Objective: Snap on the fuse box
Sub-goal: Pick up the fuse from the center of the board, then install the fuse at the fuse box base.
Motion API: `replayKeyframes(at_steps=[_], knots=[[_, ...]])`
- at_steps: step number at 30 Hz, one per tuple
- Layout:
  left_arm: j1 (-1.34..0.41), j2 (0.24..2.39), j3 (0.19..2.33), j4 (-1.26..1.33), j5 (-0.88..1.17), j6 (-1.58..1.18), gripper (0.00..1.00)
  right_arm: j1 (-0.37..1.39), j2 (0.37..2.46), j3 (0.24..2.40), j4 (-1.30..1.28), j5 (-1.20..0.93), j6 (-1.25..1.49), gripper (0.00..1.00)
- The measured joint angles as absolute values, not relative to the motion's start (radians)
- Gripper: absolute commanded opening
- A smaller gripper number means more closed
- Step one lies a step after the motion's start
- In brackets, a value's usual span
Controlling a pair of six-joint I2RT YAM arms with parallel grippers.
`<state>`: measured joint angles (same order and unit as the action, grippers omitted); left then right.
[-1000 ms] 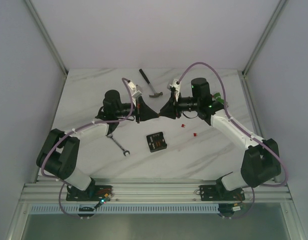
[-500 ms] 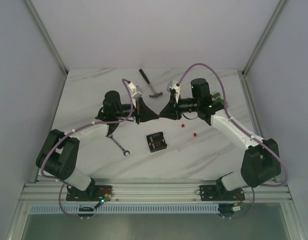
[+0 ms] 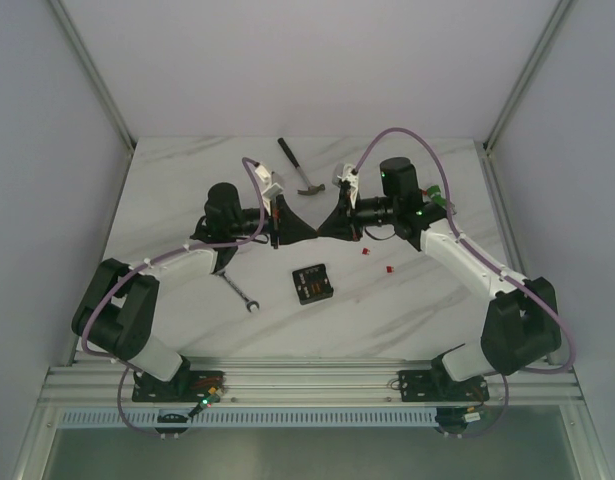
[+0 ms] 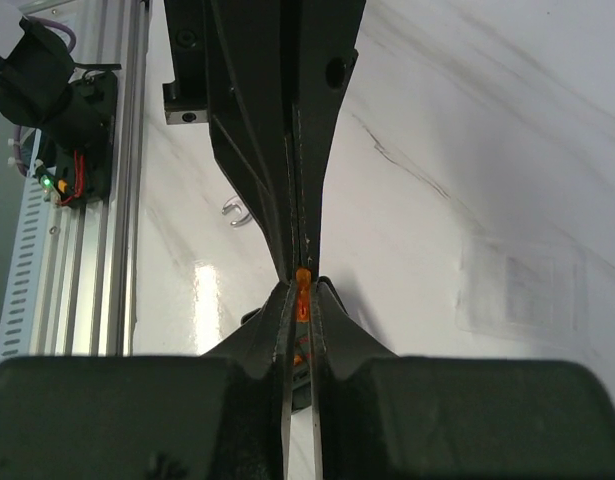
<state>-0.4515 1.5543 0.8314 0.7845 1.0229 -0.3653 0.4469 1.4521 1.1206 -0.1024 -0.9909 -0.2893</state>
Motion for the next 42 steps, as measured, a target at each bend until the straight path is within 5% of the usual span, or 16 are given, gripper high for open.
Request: replayKeyframes(at_steps=[3, 9, 22, 34, 42], knots=[[-0.451, 1.554, 0.830, 0.785, 1.025, -0.366, 0.00, 0.447, 1.452, 1.121, -0.106, -0.994, -0.297, 0.00], [-0.452, 1.548, 0.818, 0.783, 1.003, -0.366, 0.34, 0.450, 1.452, 1.121, -0.112, -0.982, -0.296, 0.00], [-0.453, 1.347, 0.634, 0.609, 0.575, -0.524, 0.74, 0.649, 1.339, 1.061, -0.159, -0.506, -0.062, 0.00], [-0.466, 1.321, 0.596, 0.443, 0.390, -0.619, 0.85, 0.912, 1.282, 0.993, -0.247, 0.099, 0.292, 0.00], [-0.470, 1.340, 0.595, 0.441, 0.366, -0.667, 0.86, 0.960, 1.322, 1.011, -0.322, 0.291, 0.444, 0.00]])
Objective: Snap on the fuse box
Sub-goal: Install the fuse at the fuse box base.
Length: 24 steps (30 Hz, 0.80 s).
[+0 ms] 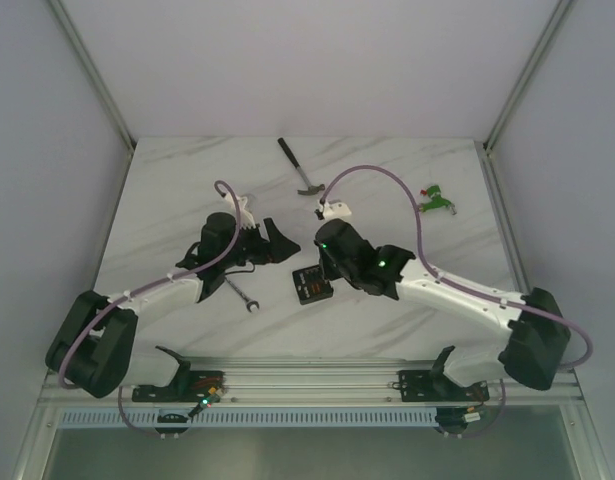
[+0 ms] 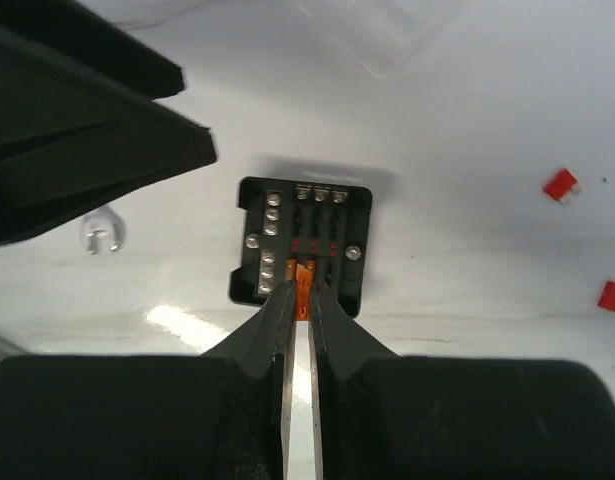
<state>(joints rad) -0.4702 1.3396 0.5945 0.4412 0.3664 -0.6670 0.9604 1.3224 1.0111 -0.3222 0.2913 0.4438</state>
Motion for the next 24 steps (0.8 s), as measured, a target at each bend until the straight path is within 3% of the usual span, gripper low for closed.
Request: replayKeyframes(at_steps=[12, 24], knots=[[-0.478, 1.419, 0.534, 0.474, 0.381, -0.735, 0.82, 1.012, 1.504, 1.067, -0.469, 0.402, 0.618, 0.00], [-0.506, 1.404, 0.402, 0.559, 0.368, -0.785, 0.62, 1.013, 1.591, 1.080, -0.466, 0.402, 0.608, 0.00]])
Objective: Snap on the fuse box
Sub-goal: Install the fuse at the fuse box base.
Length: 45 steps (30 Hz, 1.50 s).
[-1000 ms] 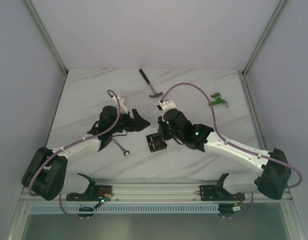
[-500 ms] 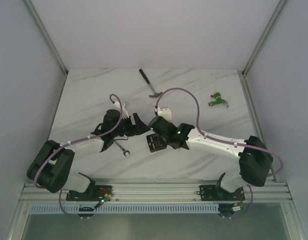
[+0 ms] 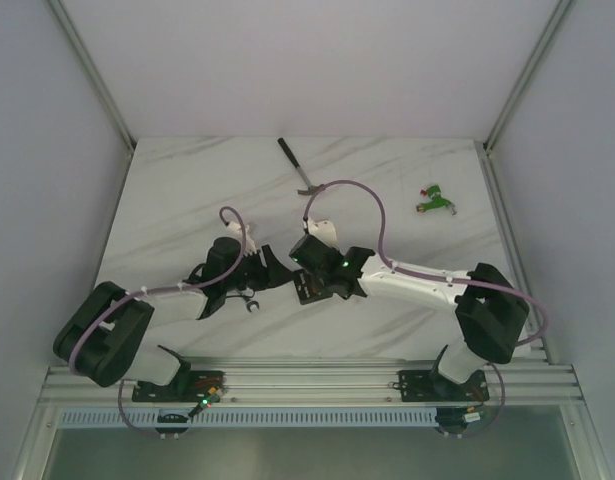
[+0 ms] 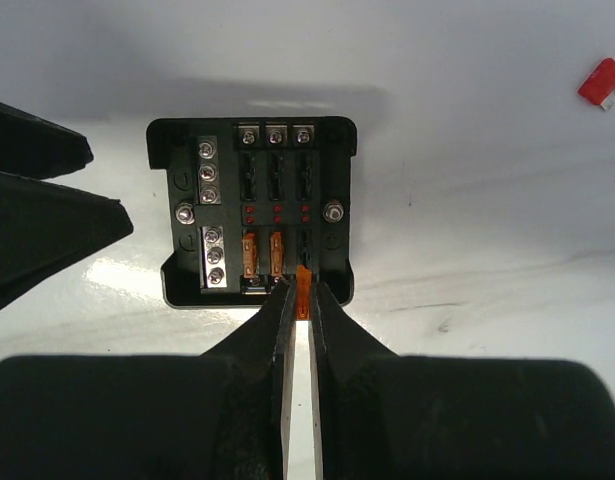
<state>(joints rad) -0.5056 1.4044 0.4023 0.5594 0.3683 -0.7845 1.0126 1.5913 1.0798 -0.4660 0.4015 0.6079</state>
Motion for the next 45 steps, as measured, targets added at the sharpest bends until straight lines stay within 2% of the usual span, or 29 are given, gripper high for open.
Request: replayKeyframes(at_steps=[5, 21, 45], knots=[[-0.536, 1.450, 0.402, 0.625, 0.369, -0.802, 0.54, 1.013, 1.608, 1.080, -0.455, 0.401, 0.575, 0.00], [-0.557, 1.512, 0.403, 0.651, 0.368, -0.830, 0.50, 1.013, 1.621, 1.055, -0.394, 0.395, 0.463, 0.00], [-0.557, 1.533, 0.406, 0.651, 0.369, -0.830, 0.47, 1.013, 1.626, 0.990, -0.312, 0.394, 0.459, 0.00]])
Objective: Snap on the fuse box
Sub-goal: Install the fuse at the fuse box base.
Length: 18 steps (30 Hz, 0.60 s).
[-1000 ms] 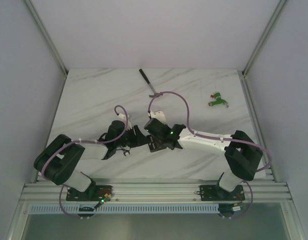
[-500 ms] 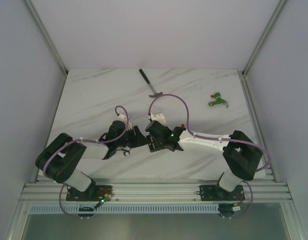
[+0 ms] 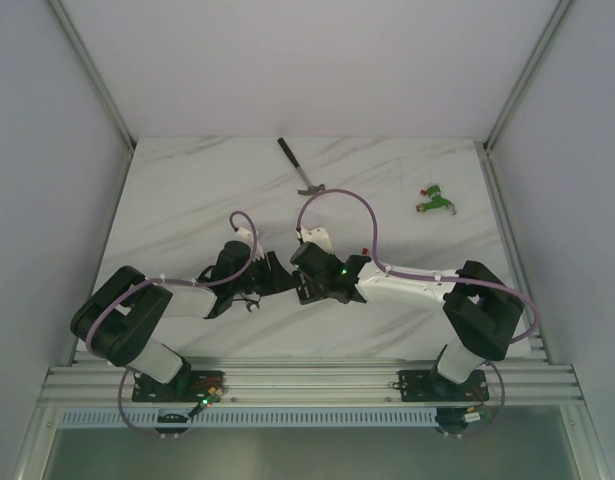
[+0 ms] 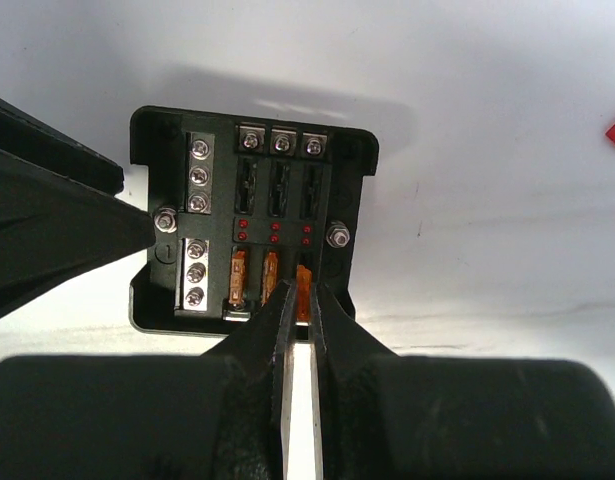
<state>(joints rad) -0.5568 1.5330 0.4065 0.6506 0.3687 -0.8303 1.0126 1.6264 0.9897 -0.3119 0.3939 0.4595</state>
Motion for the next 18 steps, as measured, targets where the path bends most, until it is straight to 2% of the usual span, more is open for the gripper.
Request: replayKeyframes(at_steps=[18], knots=[[-0.557, 1.533, 0.406, 0.651, 0.369, -0.830, 0.47, 1.013, 1.634, 0.987, -0.293, 0.405, 0.475, 0.00]])
